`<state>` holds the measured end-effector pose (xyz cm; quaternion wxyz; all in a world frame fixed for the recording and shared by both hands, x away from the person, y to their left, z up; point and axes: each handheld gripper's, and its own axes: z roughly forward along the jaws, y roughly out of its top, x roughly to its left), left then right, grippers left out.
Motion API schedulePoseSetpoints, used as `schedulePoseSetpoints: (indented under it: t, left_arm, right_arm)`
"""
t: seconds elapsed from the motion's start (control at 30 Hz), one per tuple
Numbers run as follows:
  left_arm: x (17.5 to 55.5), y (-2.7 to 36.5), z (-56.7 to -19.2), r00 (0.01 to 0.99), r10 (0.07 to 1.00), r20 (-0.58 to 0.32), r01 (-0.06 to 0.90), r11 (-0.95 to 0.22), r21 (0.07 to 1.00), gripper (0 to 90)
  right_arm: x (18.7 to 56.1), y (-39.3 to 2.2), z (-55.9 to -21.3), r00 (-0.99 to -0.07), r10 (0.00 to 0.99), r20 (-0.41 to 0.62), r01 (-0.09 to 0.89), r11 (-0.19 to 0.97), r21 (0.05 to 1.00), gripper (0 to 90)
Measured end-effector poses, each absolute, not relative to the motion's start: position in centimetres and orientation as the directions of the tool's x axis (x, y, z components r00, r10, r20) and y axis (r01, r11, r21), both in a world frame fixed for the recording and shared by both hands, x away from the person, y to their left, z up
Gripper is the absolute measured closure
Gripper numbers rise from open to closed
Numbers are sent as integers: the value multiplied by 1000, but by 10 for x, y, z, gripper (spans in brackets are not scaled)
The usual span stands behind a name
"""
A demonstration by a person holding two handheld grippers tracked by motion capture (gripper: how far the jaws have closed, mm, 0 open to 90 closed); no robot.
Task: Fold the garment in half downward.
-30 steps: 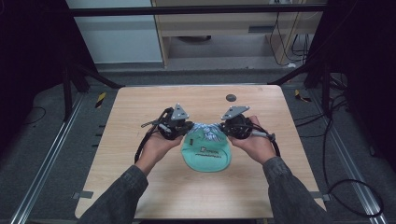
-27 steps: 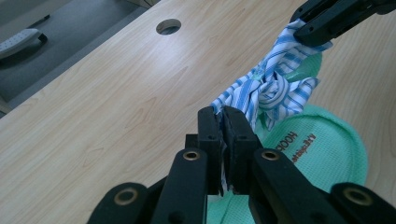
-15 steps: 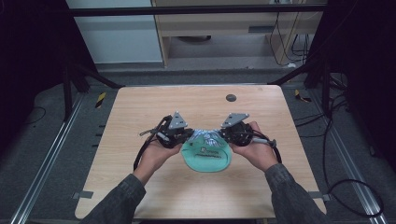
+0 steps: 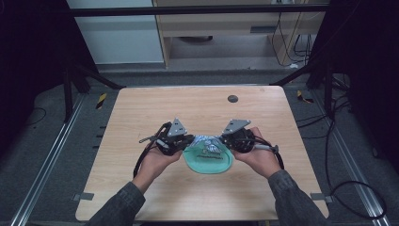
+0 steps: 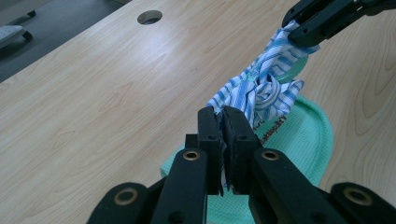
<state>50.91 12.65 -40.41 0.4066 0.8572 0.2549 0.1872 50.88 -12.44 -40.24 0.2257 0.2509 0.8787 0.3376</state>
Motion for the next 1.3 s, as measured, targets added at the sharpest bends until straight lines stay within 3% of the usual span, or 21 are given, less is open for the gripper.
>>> schedulePoseSetpoints:
  t: [0.87, 1.1, 1.3]
  left_arm:
    - [496, 118, -424, 816, 568, 109, 280, -553, 784, 867]
    - [493, 119, -424, 818, 565, 108, 278, -553, 786, 866]
    - [492, 120, -423, 818, 564, 110, 273, -551, 789, 865]
  right_arm:
    - [496, -132, -414, -782, 585, -217, 291, 650, 702, 839]
    - [490, -133, -420, -789, 581, -199, 298, 645, 703, 772]
    - [485, -131, -427, -802, 574, -166, 307, 634, 709, 640]
